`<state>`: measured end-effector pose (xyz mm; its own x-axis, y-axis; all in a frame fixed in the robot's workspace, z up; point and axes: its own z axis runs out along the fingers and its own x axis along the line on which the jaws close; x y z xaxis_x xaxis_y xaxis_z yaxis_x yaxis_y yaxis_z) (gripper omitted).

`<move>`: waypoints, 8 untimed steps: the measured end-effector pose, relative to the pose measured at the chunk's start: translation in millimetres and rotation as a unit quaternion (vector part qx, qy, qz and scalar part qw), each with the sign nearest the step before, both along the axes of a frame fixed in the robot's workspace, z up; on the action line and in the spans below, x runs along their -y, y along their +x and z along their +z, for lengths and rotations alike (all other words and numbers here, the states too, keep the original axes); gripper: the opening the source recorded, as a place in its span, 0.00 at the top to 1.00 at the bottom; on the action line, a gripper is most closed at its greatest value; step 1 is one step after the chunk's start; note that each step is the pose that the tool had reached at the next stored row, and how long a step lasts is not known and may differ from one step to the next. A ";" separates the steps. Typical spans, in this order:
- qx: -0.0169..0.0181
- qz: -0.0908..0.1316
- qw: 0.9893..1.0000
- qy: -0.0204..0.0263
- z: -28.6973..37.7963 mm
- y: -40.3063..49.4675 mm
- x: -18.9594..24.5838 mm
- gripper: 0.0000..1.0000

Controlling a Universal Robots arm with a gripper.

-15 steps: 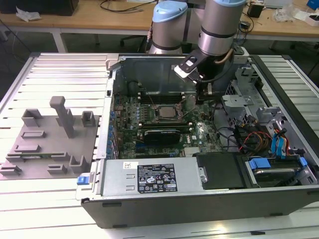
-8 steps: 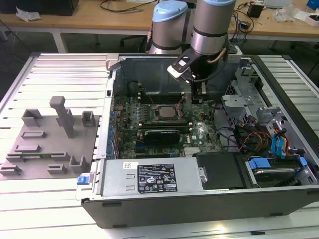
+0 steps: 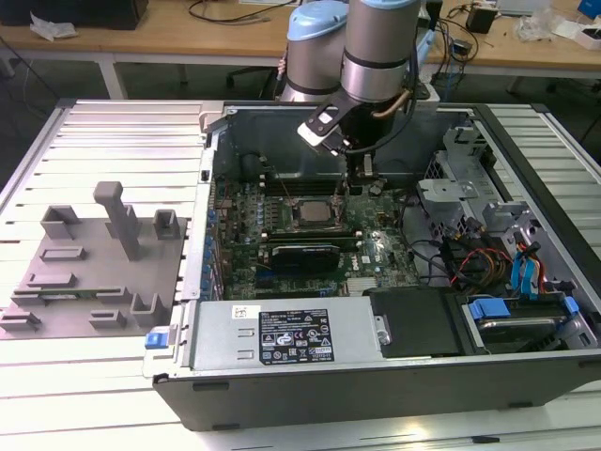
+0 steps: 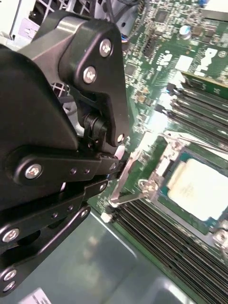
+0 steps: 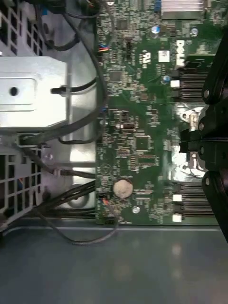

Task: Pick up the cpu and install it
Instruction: 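Close the cpu cover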

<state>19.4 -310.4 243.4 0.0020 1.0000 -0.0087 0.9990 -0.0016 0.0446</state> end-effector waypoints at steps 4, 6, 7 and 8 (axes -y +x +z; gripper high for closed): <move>0.000 0.000 1.000 0.000 -0.1 -3.6 -0.5 0.89; 0.000 0.000 1.000 0.000 -0.1 -7.0 -0.7 0.89; 0.000 0.000 1.000 0.000 -0.1 -8.1 -0.7 0.89; 0.000 0.000 1.000 0.000 -0.1 -8.9 -0.8 0.89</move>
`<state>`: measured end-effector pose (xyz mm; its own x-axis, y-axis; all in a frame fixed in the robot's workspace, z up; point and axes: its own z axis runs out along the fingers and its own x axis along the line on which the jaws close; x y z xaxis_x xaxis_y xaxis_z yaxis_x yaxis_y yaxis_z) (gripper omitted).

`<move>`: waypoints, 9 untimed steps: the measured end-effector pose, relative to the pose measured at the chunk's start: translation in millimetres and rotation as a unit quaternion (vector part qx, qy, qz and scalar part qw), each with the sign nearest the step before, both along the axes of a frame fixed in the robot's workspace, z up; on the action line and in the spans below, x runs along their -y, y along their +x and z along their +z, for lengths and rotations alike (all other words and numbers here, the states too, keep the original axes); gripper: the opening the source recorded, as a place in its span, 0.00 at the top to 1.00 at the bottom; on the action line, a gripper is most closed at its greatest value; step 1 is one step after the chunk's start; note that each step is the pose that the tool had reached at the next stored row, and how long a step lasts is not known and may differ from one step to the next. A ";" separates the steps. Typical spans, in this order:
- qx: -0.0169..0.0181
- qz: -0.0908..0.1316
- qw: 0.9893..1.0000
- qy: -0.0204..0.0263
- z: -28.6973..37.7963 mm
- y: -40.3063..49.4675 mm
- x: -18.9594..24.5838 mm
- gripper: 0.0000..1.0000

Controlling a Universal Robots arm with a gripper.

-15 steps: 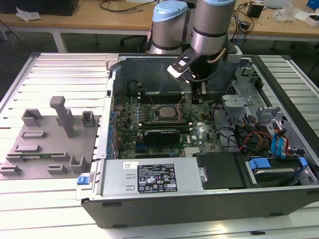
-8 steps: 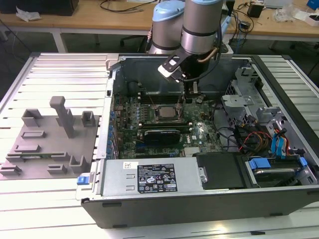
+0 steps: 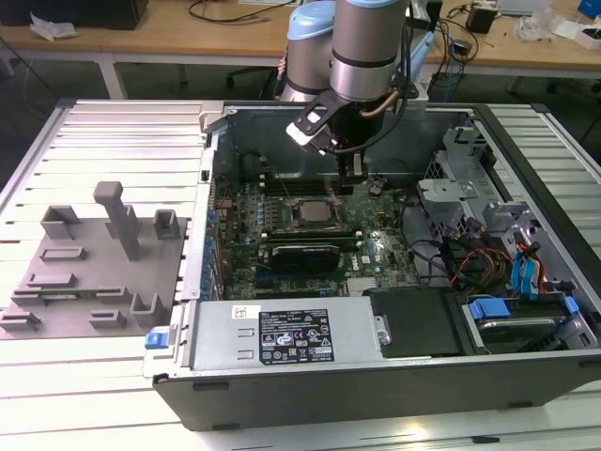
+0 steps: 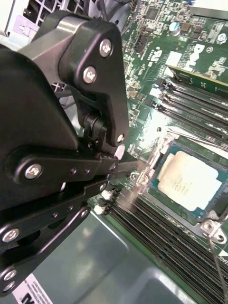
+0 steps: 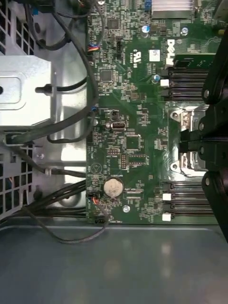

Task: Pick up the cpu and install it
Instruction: 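Close the cpu cover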

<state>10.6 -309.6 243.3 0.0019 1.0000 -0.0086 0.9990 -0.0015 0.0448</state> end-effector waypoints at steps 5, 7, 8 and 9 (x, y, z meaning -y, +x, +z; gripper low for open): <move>-0.010 0.000 1.000 0.000 -0.4 0.0 -0.1 0.89; -0.027 0.000 1.000 0.000 -0.5 0.2 0.0 0.89; -0.027 0.000 1.000 0.000 -0.5 0.2 0.0 0.89; -0.027 0.000 1.000 0.000 -0.5 0.2 0.0 0.89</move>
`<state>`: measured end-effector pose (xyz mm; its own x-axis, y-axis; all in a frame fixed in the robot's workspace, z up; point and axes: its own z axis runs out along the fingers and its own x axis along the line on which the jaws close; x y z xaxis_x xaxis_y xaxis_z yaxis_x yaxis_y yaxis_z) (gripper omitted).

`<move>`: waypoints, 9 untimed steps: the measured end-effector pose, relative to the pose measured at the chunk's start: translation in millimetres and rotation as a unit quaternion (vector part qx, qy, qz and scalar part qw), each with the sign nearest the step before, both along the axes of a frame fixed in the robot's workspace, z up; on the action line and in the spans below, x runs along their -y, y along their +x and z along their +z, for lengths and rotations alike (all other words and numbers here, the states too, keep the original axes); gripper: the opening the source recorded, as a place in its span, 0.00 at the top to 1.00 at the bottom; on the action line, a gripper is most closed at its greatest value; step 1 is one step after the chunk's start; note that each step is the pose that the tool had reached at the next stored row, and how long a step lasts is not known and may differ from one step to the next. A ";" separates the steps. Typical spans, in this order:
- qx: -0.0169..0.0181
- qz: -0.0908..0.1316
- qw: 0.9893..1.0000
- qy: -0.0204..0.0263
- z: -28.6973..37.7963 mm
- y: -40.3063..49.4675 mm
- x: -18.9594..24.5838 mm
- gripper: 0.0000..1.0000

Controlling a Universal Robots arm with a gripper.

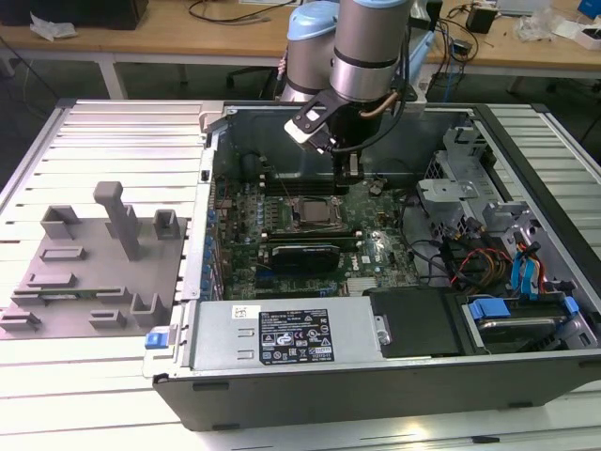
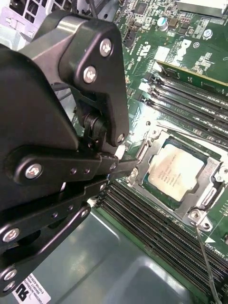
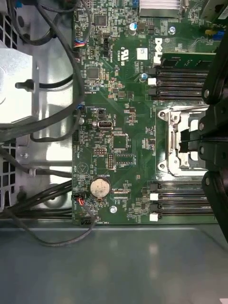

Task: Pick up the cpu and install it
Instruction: 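Close the cpu cover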

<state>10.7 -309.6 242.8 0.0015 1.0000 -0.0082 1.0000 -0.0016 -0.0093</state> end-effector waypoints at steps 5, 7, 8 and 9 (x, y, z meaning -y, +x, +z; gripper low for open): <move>0.000 0.000 1.000 0.000 -1.9 -5.8 0.4 0.89; 0.000 0.000 1.000 0.000 -4.0 -9.9 1.0 0.89; 0.000 0.000 1.000 0.000 -5.6 -12.7 1.4 0.89; 0.000 0.000 1.000 0.000 -7.9 -16.9 2.6 0.89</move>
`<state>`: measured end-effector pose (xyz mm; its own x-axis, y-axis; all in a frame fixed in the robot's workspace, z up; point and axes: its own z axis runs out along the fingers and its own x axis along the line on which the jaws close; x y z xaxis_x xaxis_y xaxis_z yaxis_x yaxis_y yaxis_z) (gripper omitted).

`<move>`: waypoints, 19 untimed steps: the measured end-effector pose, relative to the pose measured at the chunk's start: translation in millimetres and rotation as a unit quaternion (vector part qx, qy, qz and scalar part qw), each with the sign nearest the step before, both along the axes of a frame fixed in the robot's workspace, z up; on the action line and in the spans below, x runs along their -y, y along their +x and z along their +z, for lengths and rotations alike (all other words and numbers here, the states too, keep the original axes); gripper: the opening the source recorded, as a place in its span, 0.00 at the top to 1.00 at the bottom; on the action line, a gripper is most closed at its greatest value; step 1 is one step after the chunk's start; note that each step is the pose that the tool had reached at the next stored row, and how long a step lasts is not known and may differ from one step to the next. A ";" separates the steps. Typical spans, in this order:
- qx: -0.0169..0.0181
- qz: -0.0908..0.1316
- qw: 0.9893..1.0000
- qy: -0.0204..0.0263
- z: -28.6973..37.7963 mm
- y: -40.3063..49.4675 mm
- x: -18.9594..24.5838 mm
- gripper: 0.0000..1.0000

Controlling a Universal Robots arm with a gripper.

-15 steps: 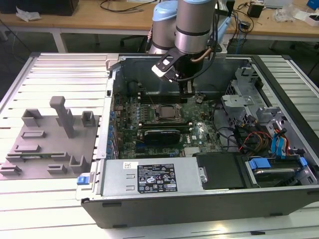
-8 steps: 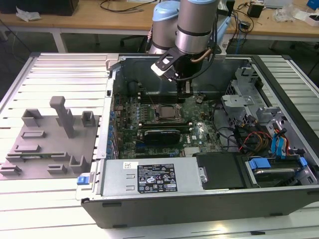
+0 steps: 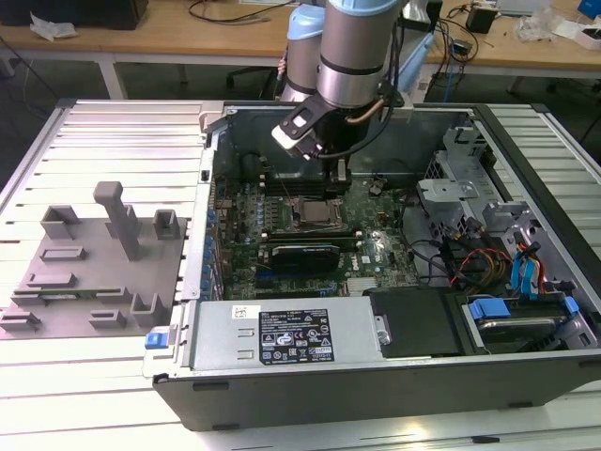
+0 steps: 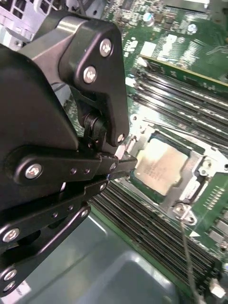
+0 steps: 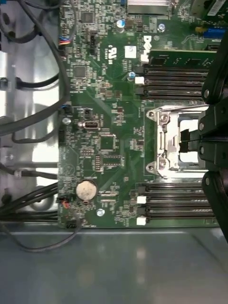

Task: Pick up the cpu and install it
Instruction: 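Close the cpu cover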

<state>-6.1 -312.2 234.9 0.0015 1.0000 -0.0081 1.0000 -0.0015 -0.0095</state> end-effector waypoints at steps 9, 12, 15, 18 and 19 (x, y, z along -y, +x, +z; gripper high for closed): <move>0.000 0.008 1.000 0.000 -1.9 -4.8 0.5 0.89; 0.000 0.036 0.999 0.000 -1.9 -4.8 0.5 0.89; 0.000 0.082 0.997 0.000 -2.0 -4.8 0.5 0.89; 0.000 0.114 0.994 0.000 -2.0 -4.8 0.5 0.89; 0.000 0.128 0.992 0.000 -2.1 -4.8 0.5 0.89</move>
